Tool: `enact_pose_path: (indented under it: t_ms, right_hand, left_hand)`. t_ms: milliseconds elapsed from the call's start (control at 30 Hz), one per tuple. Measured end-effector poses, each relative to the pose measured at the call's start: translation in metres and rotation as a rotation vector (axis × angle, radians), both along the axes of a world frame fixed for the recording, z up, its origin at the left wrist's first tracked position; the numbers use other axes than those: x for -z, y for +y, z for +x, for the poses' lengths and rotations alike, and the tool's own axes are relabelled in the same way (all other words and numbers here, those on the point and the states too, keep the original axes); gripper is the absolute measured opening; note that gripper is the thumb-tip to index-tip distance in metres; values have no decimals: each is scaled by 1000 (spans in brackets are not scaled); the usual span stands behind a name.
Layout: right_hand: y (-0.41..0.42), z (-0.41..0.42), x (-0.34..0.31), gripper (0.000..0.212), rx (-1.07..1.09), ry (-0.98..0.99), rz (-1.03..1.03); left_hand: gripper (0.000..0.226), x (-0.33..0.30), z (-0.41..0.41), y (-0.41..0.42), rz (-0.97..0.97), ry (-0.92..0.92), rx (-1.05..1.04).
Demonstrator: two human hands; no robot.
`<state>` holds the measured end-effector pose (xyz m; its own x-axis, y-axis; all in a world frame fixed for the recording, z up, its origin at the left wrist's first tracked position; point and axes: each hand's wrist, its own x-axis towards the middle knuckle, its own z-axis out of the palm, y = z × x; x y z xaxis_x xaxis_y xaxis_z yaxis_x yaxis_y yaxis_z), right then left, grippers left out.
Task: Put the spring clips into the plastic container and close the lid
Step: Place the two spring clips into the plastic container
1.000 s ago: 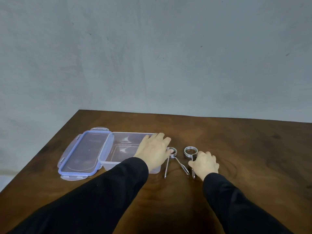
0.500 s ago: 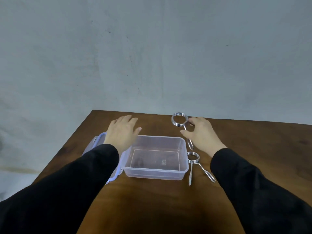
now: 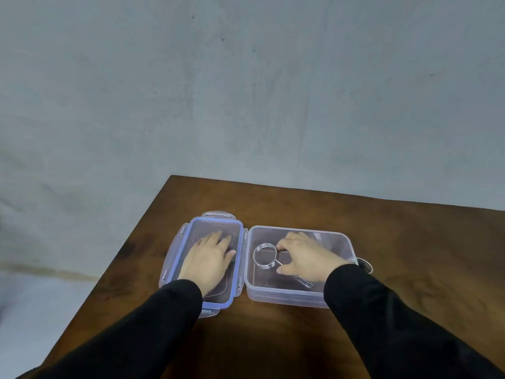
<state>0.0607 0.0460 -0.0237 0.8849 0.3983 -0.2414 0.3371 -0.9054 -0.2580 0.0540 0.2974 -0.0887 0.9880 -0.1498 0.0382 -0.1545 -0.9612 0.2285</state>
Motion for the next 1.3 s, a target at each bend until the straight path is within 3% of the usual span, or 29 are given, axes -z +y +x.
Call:
enact_pose_path:
  t_ms: [433, 867, 1133, 1233, 1300]
  right_hand:
    - [4, -2, 16, 44, -19, 92, -27]
    - [1, -5, 19, 56, -40, 70, 43]
    - [-38, -11, -14, 36, 252, -307, 364]
    - [-69, -12, -21, 33, 452, -423, 390]
    - [-89, -14, -19, 35, 584, -401, 366]
  left_hand:
    - [55, 26, 0, 6, -45, 49, 38]
    - [53, 25, 2, 4, -36, 39, 26]
    - [48, 25, 1, 3, 1, -4, 6]
    - [50, 28, 2, 4, 11, 6, 20]
    - [50, 28, 2, 4, 22, 1, 20]
